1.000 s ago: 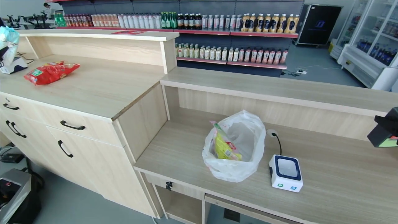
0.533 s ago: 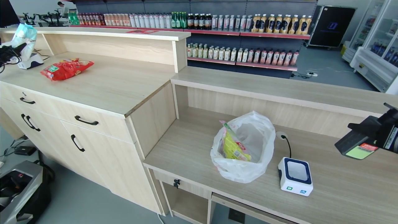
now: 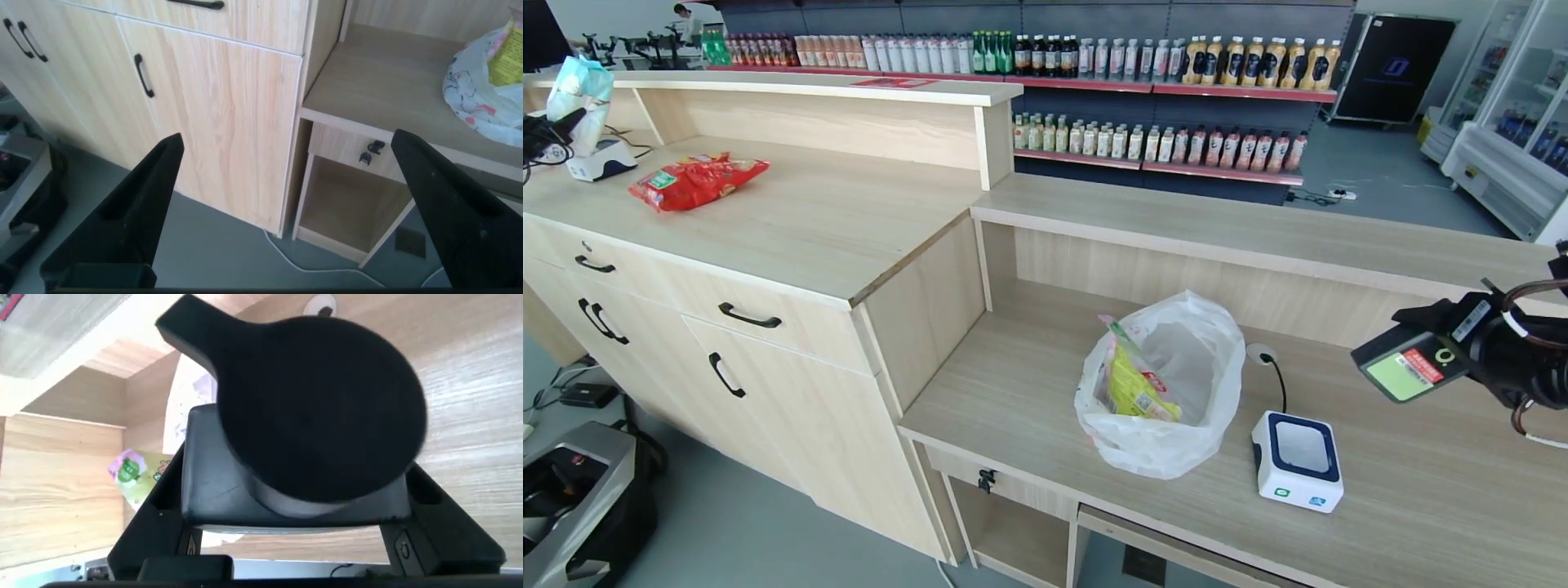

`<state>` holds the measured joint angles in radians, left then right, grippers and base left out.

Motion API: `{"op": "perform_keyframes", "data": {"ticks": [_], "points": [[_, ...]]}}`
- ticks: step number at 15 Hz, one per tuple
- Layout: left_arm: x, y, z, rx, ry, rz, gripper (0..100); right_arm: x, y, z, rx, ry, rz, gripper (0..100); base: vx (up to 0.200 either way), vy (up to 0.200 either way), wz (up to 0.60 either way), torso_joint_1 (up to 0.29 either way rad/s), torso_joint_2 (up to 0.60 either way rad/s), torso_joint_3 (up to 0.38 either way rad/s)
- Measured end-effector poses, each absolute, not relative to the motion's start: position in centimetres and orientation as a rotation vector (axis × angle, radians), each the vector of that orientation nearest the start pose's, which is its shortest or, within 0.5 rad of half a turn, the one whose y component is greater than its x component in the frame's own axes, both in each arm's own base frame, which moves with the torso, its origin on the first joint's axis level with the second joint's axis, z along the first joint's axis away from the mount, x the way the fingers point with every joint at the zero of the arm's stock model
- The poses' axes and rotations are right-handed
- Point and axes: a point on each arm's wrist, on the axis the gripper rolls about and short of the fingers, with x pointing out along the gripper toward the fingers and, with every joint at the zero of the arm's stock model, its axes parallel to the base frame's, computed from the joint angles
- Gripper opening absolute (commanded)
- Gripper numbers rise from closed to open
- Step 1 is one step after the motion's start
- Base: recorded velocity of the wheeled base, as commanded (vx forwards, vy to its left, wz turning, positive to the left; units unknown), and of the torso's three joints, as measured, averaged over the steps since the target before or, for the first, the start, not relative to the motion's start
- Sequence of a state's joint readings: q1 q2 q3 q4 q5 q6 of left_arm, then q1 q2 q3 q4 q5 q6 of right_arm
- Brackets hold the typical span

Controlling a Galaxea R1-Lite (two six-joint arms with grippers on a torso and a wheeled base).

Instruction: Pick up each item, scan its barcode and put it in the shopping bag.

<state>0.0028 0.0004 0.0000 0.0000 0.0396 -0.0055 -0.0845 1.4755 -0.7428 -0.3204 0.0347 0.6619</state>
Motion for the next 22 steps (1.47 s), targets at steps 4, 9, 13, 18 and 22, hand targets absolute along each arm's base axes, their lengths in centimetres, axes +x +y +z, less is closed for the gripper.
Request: {"op": "perform_keyframes", "data": {"ticks": [4, 9, 13, 18, 22], "points": [[-2.3, 0.1, 7.5, -0.006, 0.000, 0.042, 100, 26.8, -0.4, 17.1, 0.790, 0.487, -0.205, 0, 0.000, 0.000, 0.00, 0.000, 0.00, 0.000], [-2.3, 0.1, 7.5, -0.006, 0.000, 0.042, 100, 28.7, 0.9, 14.0, 0.813, 0.605, -0.223, 0, 0.000, 0.000, 0.00, 0.000, 0.00, 0.000], [-2.3, 0.1, 7.5, -0.006, 0.000, 0.042, 100, 29.7, 1.0, 12.8, 0.812, 0.636, -0.230, 0, 0.000, 0.000, 0.00, 0.000, 0.00, 0.000], [-2.3, 0.1, 7.5, -0.006, 0.000, 0.042, 100, 31.3, 1.1, 11.3, 0.824, 0.656, -0.242, 0, 0.000, 0.000, 0.00, 0.000, 0.00, 0.000], [-2.3, 0.1, 7.5, -0.006, 0.000, 0.042, 100, 32.5, 1.1, 10.2, 0.821, 0.676, -0.251, 0, 0.000, 0.000, 0.00, 0.000, 0.00, 0.000]]}}
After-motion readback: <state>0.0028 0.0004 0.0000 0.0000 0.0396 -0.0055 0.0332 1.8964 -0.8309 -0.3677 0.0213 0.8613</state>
